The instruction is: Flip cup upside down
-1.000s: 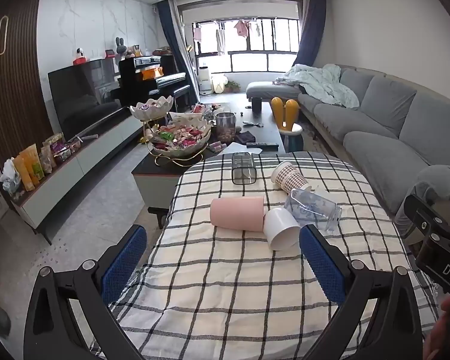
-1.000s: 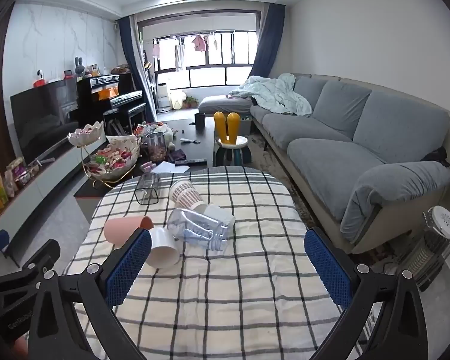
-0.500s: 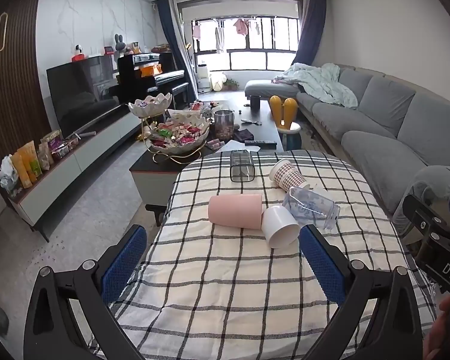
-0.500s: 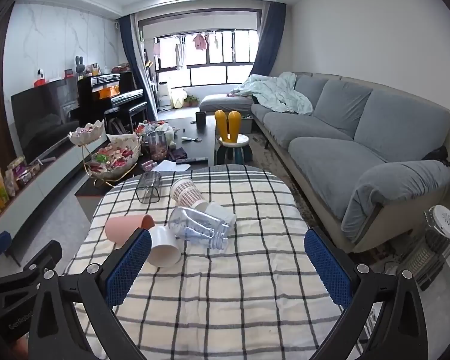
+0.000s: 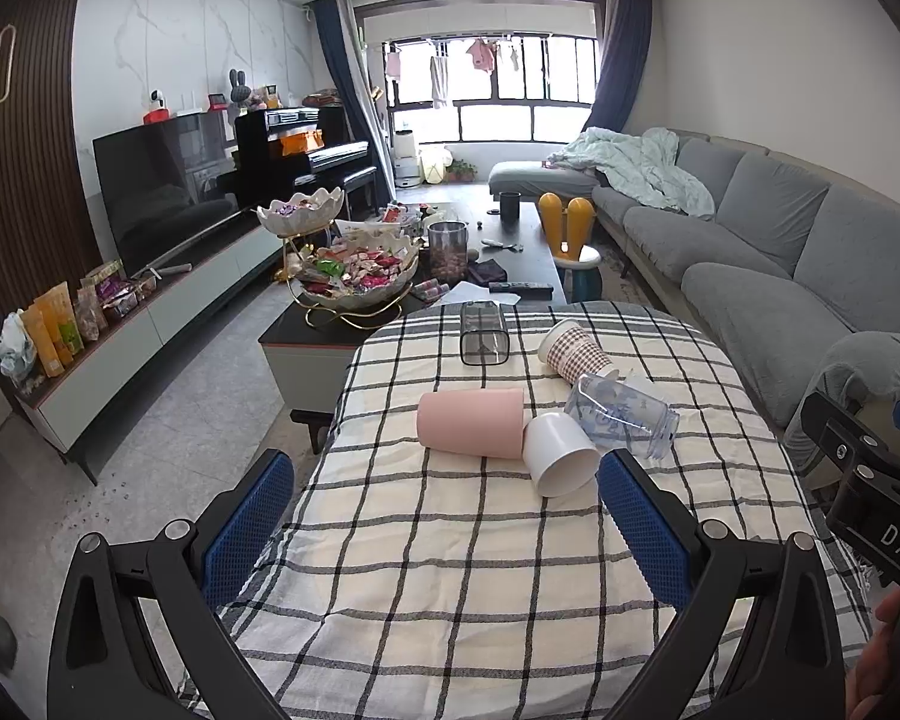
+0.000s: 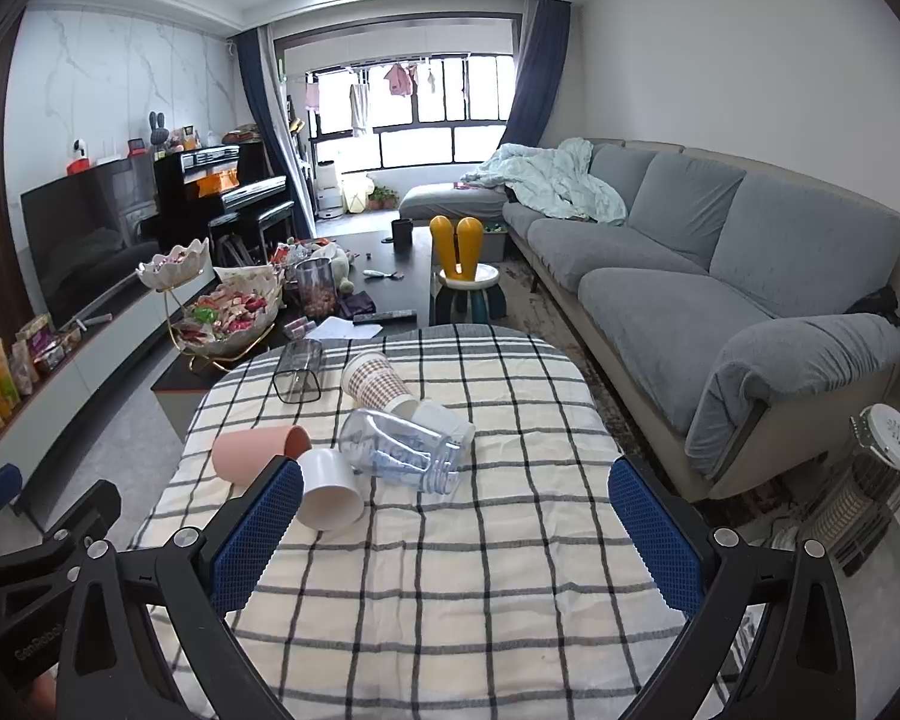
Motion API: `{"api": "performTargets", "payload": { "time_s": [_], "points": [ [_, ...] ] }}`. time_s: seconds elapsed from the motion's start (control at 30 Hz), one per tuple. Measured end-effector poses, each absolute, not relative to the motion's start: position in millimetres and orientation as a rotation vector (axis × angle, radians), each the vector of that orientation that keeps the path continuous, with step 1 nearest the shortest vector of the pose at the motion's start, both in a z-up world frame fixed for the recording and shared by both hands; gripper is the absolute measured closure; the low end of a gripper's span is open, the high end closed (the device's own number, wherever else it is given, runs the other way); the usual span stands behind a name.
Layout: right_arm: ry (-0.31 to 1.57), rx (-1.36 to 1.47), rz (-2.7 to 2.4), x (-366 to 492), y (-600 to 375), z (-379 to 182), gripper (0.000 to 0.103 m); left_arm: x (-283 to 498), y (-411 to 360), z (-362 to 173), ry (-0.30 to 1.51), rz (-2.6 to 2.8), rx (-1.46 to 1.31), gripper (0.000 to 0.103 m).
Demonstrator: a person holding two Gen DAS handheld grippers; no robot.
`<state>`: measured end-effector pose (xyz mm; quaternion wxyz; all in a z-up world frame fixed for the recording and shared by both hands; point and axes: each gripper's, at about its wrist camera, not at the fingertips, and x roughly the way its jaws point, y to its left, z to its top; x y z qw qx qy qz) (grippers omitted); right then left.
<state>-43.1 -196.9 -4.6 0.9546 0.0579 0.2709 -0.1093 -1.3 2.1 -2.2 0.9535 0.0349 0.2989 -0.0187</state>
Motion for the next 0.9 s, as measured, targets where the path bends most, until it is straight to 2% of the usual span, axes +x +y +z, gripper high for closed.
{"api": "performTargets", "payload": {
  "time_s": [0.9],
  "points": [
    [0.556, 0.124, -0.22, -41.9, -199.0, -4.8, 0.001, 0.0, 5.6, -2.7, 0.617, -0.037, 0.062, 0.0]
  ]
}}
